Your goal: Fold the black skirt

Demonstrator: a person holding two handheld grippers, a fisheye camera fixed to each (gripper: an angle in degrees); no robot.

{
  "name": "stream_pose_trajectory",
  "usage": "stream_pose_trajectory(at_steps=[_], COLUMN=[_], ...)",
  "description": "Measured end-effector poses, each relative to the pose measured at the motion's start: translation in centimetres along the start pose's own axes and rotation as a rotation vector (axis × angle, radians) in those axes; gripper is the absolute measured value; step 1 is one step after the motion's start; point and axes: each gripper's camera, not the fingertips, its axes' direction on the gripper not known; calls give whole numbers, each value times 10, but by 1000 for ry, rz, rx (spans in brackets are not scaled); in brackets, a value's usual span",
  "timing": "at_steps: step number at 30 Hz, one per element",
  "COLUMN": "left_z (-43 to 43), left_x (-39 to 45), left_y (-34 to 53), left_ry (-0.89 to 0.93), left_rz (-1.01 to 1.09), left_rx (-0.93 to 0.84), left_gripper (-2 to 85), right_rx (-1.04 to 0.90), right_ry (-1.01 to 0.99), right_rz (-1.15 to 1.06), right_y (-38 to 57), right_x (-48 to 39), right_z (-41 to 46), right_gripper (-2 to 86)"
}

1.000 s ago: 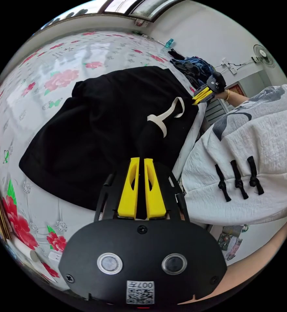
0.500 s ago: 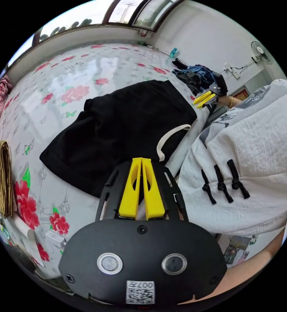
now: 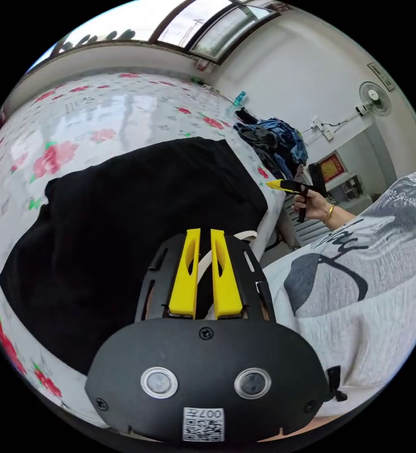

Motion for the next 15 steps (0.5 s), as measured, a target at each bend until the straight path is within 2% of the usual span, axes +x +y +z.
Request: stream_pose_trajectory(at_steps=[4,7,12,15], left_z=[59,99,140,144], left_x=[4,13,15,8], left_y=[-44,-58,-48,-38], left_ry=[85,123,23,-30], left_rz=[132,217,301,302], left_rx=[-109,-204,-331,-336], left_gripper=[4,-4,-9,-9], right_rx=[51,65,75,48], right_ry=[-6,-97,-227,-267], right_rz=[189,260,253,260], right_y=[12,5,-28,-26], right_x=[65,99,120,114], right_z=[-28,-26,-14,-12], right_gripper=[95,94,86,78])
